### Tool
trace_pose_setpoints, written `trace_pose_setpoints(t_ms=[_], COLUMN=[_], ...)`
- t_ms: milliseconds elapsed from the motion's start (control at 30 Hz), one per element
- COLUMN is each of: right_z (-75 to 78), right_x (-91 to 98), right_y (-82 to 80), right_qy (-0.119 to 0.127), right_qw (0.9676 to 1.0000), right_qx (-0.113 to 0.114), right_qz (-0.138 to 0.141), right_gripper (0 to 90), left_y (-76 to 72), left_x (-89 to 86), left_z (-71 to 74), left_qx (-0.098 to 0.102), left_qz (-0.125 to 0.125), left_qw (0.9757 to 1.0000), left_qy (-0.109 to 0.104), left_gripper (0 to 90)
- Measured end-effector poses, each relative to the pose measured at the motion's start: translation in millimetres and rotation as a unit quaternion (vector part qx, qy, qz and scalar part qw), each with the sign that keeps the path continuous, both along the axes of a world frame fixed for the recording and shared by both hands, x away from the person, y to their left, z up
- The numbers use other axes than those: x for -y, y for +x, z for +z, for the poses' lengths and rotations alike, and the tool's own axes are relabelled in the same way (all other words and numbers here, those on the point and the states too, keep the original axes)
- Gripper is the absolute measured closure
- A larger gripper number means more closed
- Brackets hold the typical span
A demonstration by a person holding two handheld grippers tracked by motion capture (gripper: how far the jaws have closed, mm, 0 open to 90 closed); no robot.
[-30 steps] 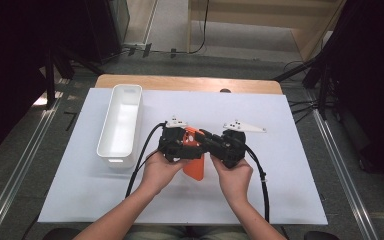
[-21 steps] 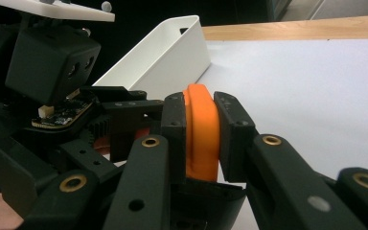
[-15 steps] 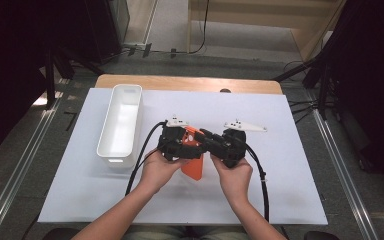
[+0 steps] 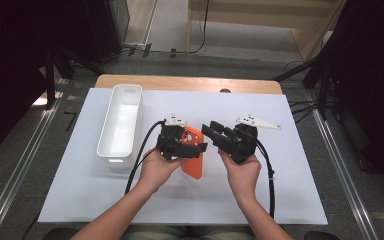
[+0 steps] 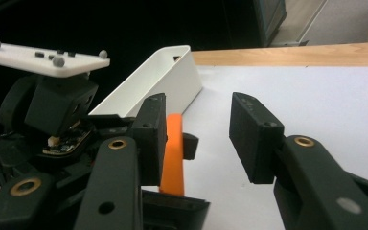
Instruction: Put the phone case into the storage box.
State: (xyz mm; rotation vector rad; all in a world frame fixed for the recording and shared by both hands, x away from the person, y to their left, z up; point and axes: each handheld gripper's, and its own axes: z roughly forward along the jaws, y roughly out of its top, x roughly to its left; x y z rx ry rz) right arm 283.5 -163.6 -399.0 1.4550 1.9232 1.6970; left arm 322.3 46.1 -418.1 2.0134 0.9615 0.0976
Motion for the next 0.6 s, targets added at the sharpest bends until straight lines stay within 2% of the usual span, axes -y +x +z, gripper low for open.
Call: trace_pose_setpoints(t_ms=[133, 267, 600], right_z=[1.8, 3.0, -1.1], right_x=[8.8, 14.4, 24.1], right_y=[2.4, 3.9, 10.0], right_qy=[0.005, -0.010, -0.023], right_qw=[0.9999, 0.9998, 0.9992], right_qx=[-0.008, -0.011, -0.029], right_qz=[-0.008, -0.012, -0.014], right_gripper=[53.1, 51.3, 45.3], left_y=[0.6, 0.2, 0.0], left_x=[-0.9, -1.7, -2.9], left_z=[2.3, 5.6, 10.6], left_qx=[-0.002, -0.005, -0.009], left_qz=[-0.003, -0.008, -0.020], left_qw=[1.0000, 1.0000, 0.9998], left_qy=[-0.002, 0.000, 0.001], left_gripper=[14.7, 14.8, 14.7])
